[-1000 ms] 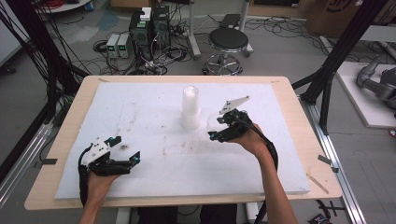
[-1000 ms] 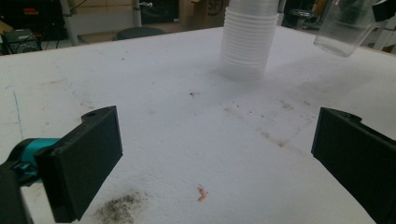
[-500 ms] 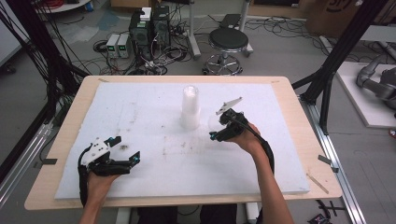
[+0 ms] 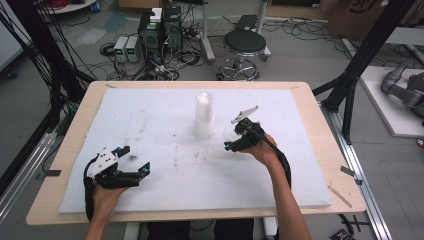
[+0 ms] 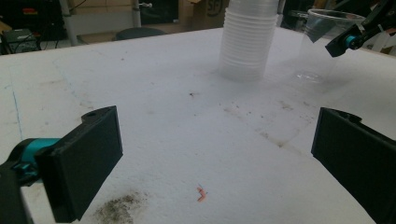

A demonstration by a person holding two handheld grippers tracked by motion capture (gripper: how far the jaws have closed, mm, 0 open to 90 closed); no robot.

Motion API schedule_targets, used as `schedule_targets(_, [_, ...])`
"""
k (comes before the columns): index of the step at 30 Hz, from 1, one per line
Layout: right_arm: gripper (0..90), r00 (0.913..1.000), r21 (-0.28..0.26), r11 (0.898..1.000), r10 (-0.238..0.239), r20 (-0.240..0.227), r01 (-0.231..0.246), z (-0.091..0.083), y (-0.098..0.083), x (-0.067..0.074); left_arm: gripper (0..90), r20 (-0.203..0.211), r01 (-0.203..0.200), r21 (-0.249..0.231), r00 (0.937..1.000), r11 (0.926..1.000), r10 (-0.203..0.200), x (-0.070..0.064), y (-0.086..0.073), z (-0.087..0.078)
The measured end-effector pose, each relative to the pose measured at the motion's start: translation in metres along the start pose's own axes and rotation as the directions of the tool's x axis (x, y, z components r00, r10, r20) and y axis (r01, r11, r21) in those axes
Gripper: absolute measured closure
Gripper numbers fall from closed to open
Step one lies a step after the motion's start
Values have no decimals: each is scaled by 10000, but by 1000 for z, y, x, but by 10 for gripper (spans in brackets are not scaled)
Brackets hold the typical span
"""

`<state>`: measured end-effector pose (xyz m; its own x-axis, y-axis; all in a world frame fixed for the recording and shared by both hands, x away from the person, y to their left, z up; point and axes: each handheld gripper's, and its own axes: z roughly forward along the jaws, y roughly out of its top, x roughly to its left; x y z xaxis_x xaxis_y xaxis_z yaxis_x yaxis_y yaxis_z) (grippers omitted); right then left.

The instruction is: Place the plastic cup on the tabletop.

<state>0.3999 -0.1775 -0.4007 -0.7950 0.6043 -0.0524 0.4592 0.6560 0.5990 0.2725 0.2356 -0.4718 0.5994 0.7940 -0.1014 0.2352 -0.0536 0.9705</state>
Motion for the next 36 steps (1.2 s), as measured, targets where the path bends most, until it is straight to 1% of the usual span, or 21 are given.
schedule_targets(4, [328, 10000, -23, 10000, 46, -16, -46, 1, -2, -1, 18, -8, -31, -3, 10000, 10000, 31, 0, 0, 0])
schedule_targets(5, [320, 10000, -1, 10000, 88, -1, -88, 1, -2, -1, 18, -3, -33, -9, 10000, 10000, 33, 0, 0, 0])
schedule_targets(8, [284, 10000, 85, 10000, 21, 42, -21, 4, -2, -1, 18, -52, -47, -73, 10000, 10000, 47, 0, 0, -1])
schedule_targets(9, [256, 9999, 166, 9998, 110, 47, -111, 5, -3, -1, 18, -54, -56, -68, 10000, 10000, 56, 0, 0, -1])
schedule_targets(11, [219, 9998, 41, 9998, 199, 40, -199, 9, -5, -1, 18, -48, -30, -95, 10000, 10000, 29, 0, 0, -1])
schedule_targets(14, [204, 9998, 41, 9998, 181, 21, -182, 12, -8, 0, 18, -20, -30, -65, 10000, 10000, 30, 0, 0, -1])
schedule_targets(16, [202, 9997, -3, 9997, 256, 3, -256, 12, -10, 0, 18, -7, -15, -64, 10000, 10000, 15, 0, 0, 0])
schedule_targets(21, [195, 9991, -261, 9987, 430, 62, -429, 8, -14, 0, 18, -42, -66, -101, 10000, 9999, 66, 0, 0, -1])
schedule_targets(25, [189, 9980, -772, 9951, 633, 90, -624, 3, -24, 2, 18, 3, 32, -60, 10000, 10000, -32, 1, 0, -1])
schedule_targets(26, [189, 9984, -1105, 9925, 540, 157, -520, 1, -28, 3, 18, -1, 108, -92, 9999, 9999, -108, 1, 0, -1])
schedule_targets(28, [189, 9981, -1510, 9870, 585, 166, -554, -2, -36, 4, 18, 1, 153, -86, 9999, 9998, -153, 2, 0, -1])
schedule_targets(29, [189, 9974, -1699, 9832, 699, 155, -662, -5, -42, 5, 18, -9, 213, -115, 9998, 9997, -213, 2, 0, -1])
schedule_targets(31, [189, 9961, -2161, 9732, 853, 219, -786, -9, -53, 6, 18, -64, 245, -121, 9997, 9996, -246, 2, 0, -1])
schedule_targets(32, [189, 9952, -2375, 9680, 917, 338, -812, -12, -59, 8, 18, -73, 252, -116, 9997, 9996, -253, 3, 0, -1])
schedule_targets(34, [189, 9926, -2958, 9511, 1091, 532, -887, -17, -72, 10, 18, -56, 374, -105, 9993, 9992, -374, 3, 0, -1])
schedule_targets(36, [190, 9877, -3463, 9308, 1456, 569, -1173, -22, -84, 11, 18, -62, 508, -9, 9987, 9987, -508, 5, 0, 0])
